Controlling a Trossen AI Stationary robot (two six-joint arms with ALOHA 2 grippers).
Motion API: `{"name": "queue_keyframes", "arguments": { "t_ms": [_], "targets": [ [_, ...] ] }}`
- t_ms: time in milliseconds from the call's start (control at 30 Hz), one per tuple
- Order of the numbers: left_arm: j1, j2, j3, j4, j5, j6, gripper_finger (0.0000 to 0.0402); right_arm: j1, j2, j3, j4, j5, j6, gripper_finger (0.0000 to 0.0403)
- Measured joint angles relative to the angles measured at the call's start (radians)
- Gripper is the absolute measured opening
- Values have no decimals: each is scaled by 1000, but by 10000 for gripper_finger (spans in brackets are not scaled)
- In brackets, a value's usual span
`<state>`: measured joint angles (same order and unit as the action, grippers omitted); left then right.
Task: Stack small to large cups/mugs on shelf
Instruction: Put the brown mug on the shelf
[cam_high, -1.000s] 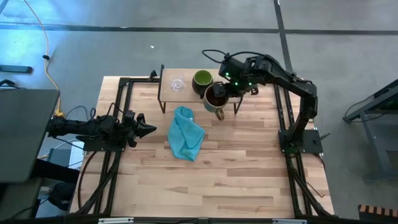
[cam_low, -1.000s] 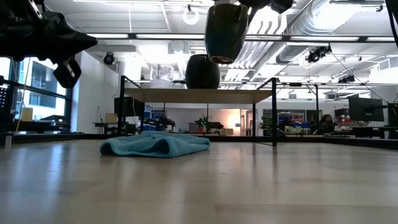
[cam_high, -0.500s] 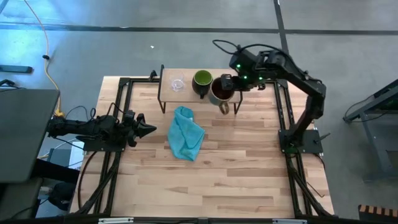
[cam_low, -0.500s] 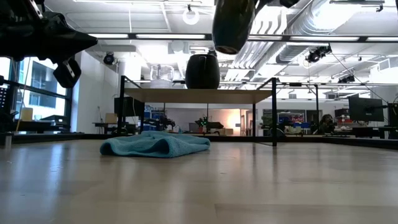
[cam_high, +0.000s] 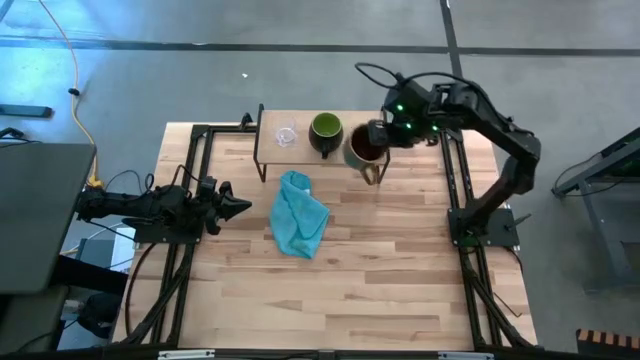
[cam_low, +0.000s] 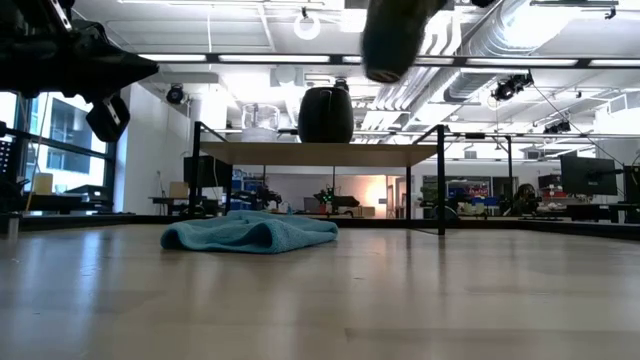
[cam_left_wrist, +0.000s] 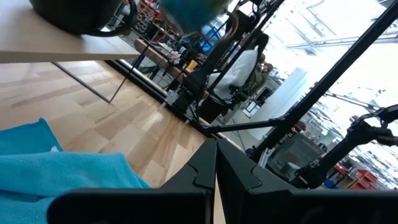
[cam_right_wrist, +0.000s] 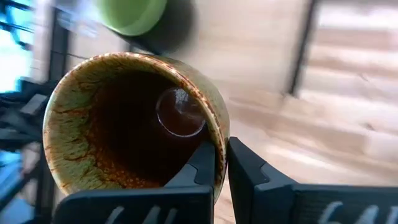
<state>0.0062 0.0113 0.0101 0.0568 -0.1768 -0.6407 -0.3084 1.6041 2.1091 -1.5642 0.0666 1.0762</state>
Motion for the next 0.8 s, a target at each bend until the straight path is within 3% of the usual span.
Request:
{"name": "queue_keyframes", "arguments": {
  "t_ms": [167,300,567,800],
  "targets": [
    [0,0,0,0,0,-3,1,12,-127,-233,-10,-17,73,0],
    [0,0,0,0,-19,-3,1,11,-202,-336,-11,-27,99,0],
    [0,0,0,-1,-73,-2,1,-78,-231,-351,-6,-22,77,0],
    [0,0,0,0,-105,-11,1,-150,-173,-348,19,-57,-2,0]
  ]
}}
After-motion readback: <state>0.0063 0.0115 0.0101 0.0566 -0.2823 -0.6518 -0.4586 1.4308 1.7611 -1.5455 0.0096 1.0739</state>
